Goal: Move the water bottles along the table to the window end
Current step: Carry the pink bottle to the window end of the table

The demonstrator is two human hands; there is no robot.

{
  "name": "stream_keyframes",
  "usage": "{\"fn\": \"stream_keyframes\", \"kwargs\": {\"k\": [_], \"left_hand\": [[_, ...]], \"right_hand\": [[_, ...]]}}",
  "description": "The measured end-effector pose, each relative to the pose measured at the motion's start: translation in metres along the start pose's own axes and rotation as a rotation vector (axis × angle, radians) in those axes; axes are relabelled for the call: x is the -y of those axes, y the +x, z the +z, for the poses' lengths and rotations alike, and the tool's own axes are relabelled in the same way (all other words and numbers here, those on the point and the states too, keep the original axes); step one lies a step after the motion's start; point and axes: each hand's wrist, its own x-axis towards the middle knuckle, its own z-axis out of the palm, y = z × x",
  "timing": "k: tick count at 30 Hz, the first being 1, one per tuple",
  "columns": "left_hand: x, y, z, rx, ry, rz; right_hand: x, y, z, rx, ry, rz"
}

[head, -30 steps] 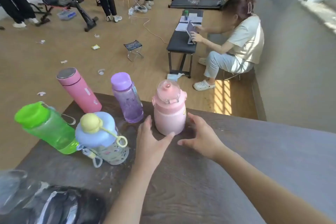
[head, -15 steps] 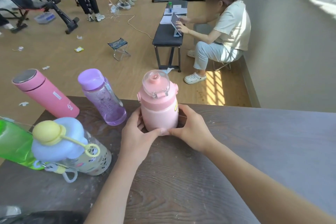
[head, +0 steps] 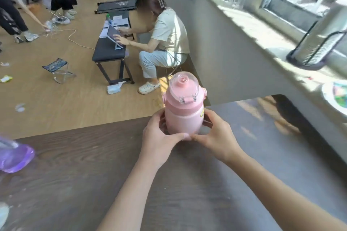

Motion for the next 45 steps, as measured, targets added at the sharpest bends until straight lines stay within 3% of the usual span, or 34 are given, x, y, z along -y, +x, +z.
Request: {"fn": "stream_keyframes", "kwargs": {"k": [12,20,31,36,40,45], "left_hand": [[-0.035,0.039,0.223,0.295,-0.045,0.01],[-0.045,0.05,0.278,0.374,0.027,0.052],[-0.042,0.043,0.274,0.403,0.113,0.059],[-0.027,0.025,0.21,0.182,0.084,0.032],[-0.003,0.002,0.111,-0.188,0.155,0.024],[0.039,-0.048,-0.019,-0.603,0.116,-0.162]], "right_hand": [[-0.096,-0.014,-0.182,-0.251,-0.078,0.165],[-0.131,-0.018,-0.21,-0.369,-0.105,0.205],[-0.135,-0.025,-0.199,-0.441,-0.155,0.331],[-0.103,-0.053,-0.152,-0.569,-0.16,0.458],[-0.075,-0.049,-0.088,-0.341,-0.146,0.34],[-0.027,-0.022,0.01,-0.068,-0.129,0.208]]}}
